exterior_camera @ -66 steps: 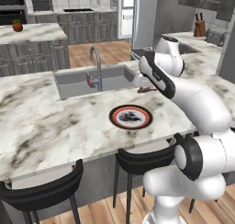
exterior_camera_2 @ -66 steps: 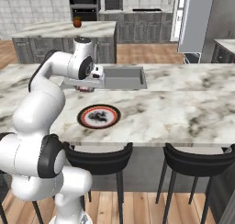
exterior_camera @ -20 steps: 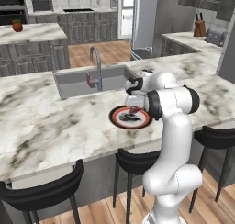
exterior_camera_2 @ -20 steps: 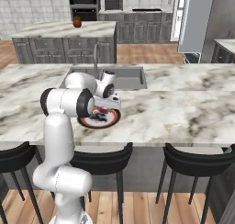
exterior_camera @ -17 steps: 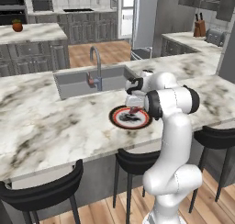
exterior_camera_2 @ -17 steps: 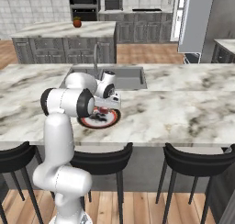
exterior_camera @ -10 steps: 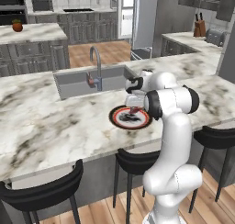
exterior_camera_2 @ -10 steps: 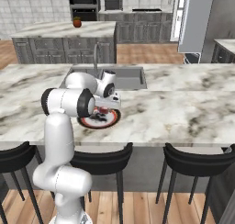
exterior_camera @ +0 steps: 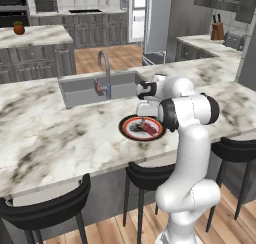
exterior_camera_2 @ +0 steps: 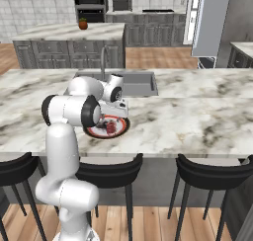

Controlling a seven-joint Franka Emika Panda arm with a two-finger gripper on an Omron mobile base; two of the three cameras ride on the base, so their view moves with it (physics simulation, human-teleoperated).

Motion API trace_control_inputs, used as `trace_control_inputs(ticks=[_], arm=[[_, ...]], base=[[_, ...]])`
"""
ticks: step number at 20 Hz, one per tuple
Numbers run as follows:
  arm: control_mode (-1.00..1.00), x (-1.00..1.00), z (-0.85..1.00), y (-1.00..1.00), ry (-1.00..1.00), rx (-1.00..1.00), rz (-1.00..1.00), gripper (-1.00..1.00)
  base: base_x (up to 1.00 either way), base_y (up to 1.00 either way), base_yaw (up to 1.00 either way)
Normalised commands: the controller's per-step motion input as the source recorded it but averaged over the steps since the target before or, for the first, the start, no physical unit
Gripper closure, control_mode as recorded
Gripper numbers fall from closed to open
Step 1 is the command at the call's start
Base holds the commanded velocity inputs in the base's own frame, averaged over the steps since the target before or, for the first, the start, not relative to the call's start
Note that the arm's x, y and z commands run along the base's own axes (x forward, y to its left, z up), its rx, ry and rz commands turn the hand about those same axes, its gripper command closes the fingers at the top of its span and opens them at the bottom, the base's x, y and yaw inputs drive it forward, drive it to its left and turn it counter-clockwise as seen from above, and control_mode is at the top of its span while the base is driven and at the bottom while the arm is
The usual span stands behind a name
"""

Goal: Take the cheese, steak, and corn from the fridge and place them on the plate on the dining counter to create an appetizer plate.

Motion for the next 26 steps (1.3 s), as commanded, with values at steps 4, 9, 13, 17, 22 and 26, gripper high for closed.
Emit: trace_control_inputs(ticks=[4,9,13,17,22,26], arm=[[-1.00,-0.64,0.56,0.00,0.03,0.00,0.00,-1.00],[-1.00,-0.99,0.33,0.02,-0.06,-0.03,0.00,-1.00],[-1.00,-1.00,0.41,0.00,-0.21,-0.04,0.00,-1.00],[-1.00,-0.99,0.27,0.08,-0.16,-0.09,0.01,-1.00],[1.00,0.00,0.00,0.00,0.00,0.00,0.00,-1.00],[1.00,0.00,0.00,0.00,0.00,0.00,0.00,-1.00]], base=[[0.00,0.00,0.00],[0.00,0.00,0.00],[0.00,0.00,0.00],[0.00,0.00,0.00],[-0.79,0.57,0.03],[-0.35,0.98,0.04]])
